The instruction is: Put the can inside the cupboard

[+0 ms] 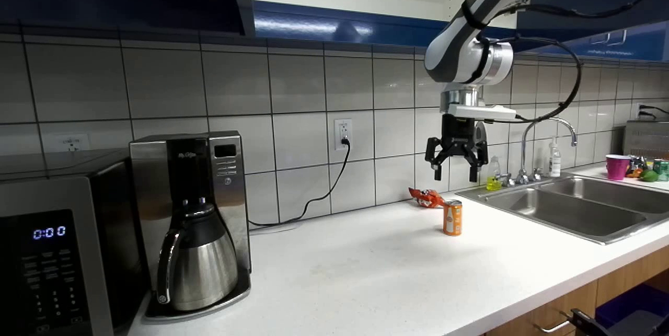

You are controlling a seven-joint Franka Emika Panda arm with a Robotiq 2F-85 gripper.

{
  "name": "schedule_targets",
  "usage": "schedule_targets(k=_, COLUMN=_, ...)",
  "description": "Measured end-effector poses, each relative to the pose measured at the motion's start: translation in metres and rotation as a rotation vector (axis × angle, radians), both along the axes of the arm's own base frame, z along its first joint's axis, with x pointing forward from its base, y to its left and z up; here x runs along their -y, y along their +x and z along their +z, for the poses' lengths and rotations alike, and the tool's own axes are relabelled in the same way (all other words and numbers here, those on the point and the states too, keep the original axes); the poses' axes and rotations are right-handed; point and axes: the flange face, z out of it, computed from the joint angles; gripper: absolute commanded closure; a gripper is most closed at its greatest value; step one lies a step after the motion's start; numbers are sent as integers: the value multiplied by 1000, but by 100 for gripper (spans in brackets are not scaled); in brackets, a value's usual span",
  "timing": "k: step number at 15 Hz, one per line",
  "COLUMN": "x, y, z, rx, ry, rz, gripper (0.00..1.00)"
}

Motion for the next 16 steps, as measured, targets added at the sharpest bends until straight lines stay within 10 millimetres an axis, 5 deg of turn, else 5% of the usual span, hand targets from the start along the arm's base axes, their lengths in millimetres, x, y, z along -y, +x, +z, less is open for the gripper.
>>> schedule_targets(k=10, x=27, y=41, z=-96, rx=16, ry=-54, rz=-12, gripper=0)
schedule_targets(k=16, x=43, y=58, z=-122, rx=106, ry=-115, rz=-30, gripper=0)
